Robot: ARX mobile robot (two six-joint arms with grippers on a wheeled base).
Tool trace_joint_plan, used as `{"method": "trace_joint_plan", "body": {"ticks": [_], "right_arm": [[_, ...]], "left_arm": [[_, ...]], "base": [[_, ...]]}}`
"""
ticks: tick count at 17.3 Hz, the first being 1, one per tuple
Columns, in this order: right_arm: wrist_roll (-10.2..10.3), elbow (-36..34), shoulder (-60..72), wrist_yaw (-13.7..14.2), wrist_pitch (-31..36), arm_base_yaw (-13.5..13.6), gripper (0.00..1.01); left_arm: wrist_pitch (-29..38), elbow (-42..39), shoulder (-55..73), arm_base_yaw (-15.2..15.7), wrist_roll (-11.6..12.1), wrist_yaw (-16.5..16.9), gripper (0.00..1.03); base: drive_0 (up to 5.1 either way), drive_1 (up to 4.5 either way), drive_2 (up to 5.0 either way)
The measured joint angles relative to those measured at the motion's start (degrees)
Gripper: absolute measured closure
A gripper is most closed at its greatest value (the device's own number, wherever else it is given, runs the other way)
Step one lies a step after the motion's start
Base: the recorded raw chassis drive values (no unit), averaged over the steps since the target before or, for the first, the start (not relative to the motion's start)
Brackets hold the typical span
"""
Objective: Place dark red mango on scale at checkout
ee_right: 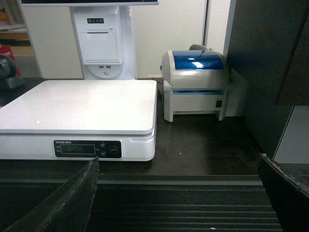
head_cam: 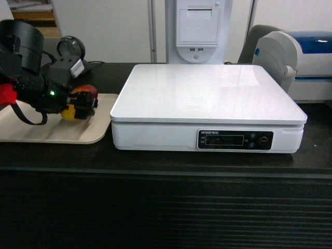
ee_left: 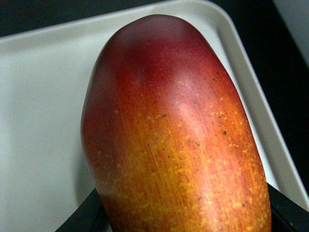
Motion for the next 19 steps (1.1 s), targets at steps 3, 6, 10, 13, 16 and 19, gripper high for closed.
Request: {"method": "trace_joint_plan", "body": {"ticks": [3,6,10,13,16,19], "right_arm": [[0.00,0.00,0.00,0.00,-0.02,0.00,0.03],[0.00,0.00,0.00,0.00,0.00,0.00,0.03],[0.00,0.00,0.00,0.00,-0.02,0.00,0.03],[0.00,0.00,0.00,0.00,0.00,0.00,0.03],[0.00,0.00,0.00,0.00,-0.02,0.00,0.03],[0.00,0.00,0.00,0.00,0.00,0.00,0.03]], "left_arm": [[0.83,-2.19,-8.44,-1.88,0.15,-0.44,0.44],[0.42,-1.55,-14.69,-7.56,-0.55,-1.38,0.44],[-3.04,5.27,-11.13,-16.96,-4.72,-3.43,0.45],[-6.62,13.60,-4.20,-26.12,-8.11,-5.07,0.45],[-9.27,17.09,0.72,-28.22,-8.92,-6.60,0.45],[-10.99,18.75,3.26,-28.89,-9.18,-7.89,0.45]], "base": [[0.0,0.00,0.0],[0.0,0.00,0.0],[0.0,0.00,0.0],[0.0,0.00,0.0],[0.0,0.00,0.0],[0.0,0.00,0.0]]}}
